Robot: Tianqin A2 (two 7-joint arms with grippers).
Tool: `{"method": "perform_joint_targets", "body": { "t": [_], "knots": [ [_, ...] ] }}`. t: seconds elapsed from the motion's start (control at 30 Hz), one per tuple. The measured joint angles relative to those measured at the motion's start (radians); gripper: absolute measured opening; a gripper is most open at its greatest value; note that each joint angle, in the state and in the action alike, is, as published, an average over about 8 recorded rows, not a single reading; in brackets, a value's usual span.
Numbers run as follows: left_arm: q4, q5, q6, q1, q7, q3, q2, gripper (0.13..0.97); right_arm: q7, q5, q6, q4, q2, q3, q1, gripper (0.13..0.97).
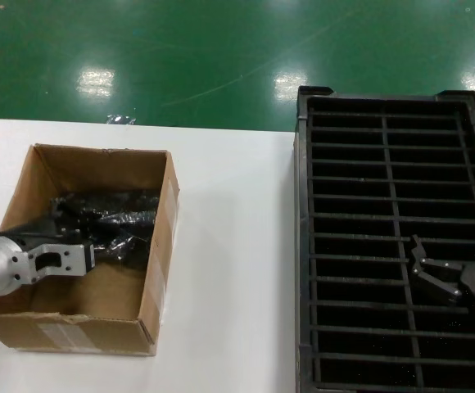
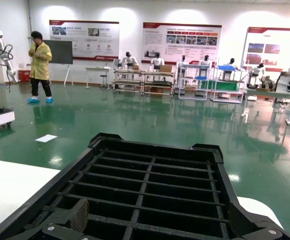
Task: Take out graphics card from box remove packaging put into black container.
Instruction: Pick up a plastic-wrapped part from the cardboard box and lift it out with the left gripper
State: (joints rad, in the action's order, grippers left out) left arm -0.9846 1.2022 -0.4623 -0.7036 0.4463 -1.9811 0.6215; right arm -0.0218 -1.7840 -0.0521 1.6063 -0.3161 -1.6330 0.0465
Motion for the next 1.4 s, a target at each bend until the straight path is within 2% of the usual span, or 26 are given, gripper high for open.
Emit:
{"method": "perform_joint_targets", "body": {
  "t": [0.2,0.3,0.4,0.6,0.87,1.03,1.1,1.2,1.4],
  "knots": [
    [-0.023,-0.008,0.025,0.007,0.006,0.009,0.004,0.142,0.000,0.000,0.000,0.000,0.000,0.000,0.000,0.966],
    [-0.071,-0.028,0.035,0.027,-0.013,0.024,0.016,0.142,0.000,0.000,0.000,0.000,0.000,0.000,0.000,0.966],
    [-0.145,-0.064,0.046,0.061,-0.045,0.055,0.032,0.141,0.000,0.000,0.000,0.000,0.000,0.000,0.000,0.966],
    [-0.346,-0.170,0.049,0.162,-0.131,0.166,0.060,0.139,0.000,0.000,0.000,0.000,0.000,0.000,0.000,0.966],
    [-0.664,-0.291,-0.008,0.348,-0.241,0.353,0.075,0.139,0.000,0.000,0.000,0.000,0.000,0.000,0.000,0.966],
    [-0.830,-0.326,-0.048,0.440,-0.277,0.420,0.069,0.139,0.000,0.000,0.000,0.000,0.000,0.000,0.000,0.966],
    [-0.881,-0.331,-0.062,0.470,-0.281,0.428,0.067,0.139,0.000,0.000,0.000,0.000,0.000,0.000,0.000,0.966],
    [-0.937,-0.334,-0.075,0.506,-0.274,0.419,0.062,0.139,0.000,0.000,0.000,0.000,0.000,0.000,0.000,0.966],
    [-0.972,-0.334,-0.073,0.536,-0.218,0.347,0.045,0.139,0.000,0.000,0.000,0.000,0.000,0.000,0.000,0.966]
  ]
}}
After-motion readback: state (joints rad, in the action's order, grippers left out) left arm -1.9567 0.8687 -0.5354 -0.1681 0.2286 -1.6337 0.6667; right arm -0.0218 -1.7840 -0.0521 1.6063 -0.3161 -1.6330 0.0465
